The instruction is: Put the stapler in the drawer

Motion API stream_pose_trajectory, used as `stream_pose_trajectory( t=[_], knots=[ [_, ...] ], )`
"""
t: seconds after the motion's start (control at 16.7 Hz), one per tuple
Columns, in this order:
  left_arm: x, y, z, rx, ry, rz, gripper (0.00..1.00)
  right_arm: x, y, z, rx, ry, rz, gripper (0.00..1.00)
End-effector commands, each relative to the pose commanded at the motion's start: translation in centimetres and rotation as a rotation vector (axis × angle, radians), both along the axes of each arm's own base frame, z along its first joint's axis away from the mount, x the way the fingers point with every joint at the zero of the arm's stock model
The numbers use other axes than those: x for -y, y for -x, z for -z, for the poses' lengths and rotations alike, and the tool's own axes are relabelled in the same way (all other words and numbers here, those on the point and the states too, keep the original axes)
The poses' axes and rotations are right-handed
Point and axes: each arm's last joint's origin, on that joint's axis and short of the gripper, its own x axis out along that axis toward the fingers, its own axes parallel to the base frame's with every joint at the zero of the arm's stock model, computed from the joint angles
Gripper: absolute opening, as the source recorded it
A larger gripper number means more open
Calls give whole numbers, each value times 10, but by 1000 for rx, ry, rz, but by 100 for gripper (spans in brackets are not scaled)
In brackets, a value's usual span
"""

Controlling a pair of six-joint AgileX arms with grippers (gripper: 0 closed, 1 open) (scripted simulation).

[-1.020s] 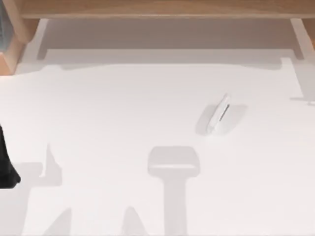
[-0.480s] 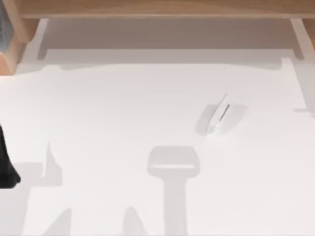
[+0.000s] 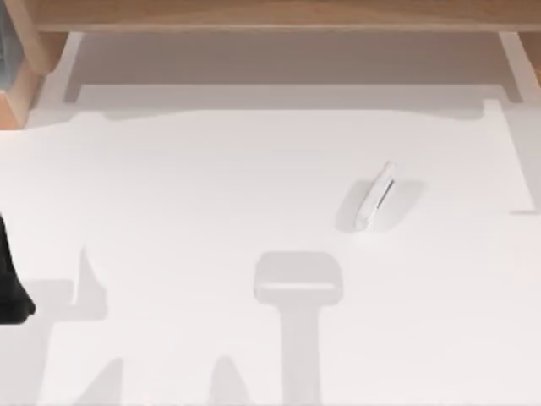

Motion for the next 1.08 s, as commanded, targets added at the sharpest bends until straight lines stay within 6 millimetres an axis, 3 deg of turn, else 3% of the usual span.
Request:
stream_pose_trajectory(
  t=[0.06, 0.84, 1.08],
  knots=[
    [0, 0, 0, 0, 0, 0, 100, 0, 0, 0, 0, 0, 0, 0],
    [0, 0, 0, 0, 0, 0, 100, 0, 0, 0, 0, 0, 0, 98],
    [0, 0, 0, 0, 0, 0, 100, 0, 0, 0, 0, 0, 0, 100]
  ],
)
